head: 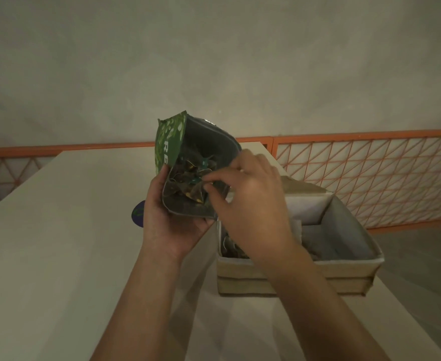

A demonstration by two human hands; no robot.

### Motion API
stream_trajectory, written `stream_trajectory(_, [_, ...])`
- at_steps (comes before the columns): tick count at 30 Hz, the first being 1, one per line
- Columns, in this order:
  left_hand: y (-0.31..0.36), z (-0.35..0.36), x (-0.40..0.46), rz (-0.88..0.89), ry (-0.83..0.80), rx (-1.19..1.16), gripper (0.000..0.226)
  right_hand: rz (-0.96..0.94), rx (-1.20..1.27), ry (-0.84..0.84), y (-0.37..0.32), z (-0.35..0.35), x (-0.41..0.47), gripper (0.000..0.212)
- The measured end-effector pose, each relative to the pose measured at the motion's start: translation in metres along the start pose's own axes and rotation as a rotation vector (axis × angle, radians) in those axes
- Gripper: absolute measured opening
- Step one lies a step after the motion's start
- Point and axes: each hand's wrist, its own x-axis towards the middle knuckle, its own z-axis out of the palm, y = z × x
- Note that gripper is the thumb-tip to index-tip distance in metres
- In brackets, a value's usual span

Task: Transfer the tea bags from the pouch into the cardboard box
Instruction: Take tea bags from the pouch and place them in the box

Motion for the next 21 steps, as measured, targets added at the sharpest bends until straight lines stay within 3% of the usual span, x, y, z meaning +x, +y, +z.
stream_trajectory(3, [0.000,-0.001,0.000,0.002,0.015,-0.007,0.055,-0.100,-0.280,-0.109,-0.010,0.016,0.014,0.019])
stream_trajectory(6, [-0.001,-0.001,0.001,0.004,0.034,0.002,0.056,-0.108,-0.412,-0.215,-0.012,0.025,0.020,0.016])
stream_trajectory(10, [-0.001,-0.002,0.002,0.002,0.052,-0.022,0.055,-0.111,-0.410,-0.136,-0.007,0.027,0.020,0.008])
stream_trajectory(14, [-0.001,-0.001,0.002,0.002,0.037,-0.009,0.055,-0.026,-0.138,0.022,0.002,0.009,0.017,0.007])
stream_trajectory(18, [0.000,-0.002,0.004,0.008,0.031,0.015,0.059,0.146,0.336,0.075,0.015,-0.027,0.016,0.008])
stream_trajectory(21, [0.000,-0.003,0.005,-0.007,0.009,0.009,0.060,0.299,0.494,0.095,0.032,-0.052,0.013,0.006])
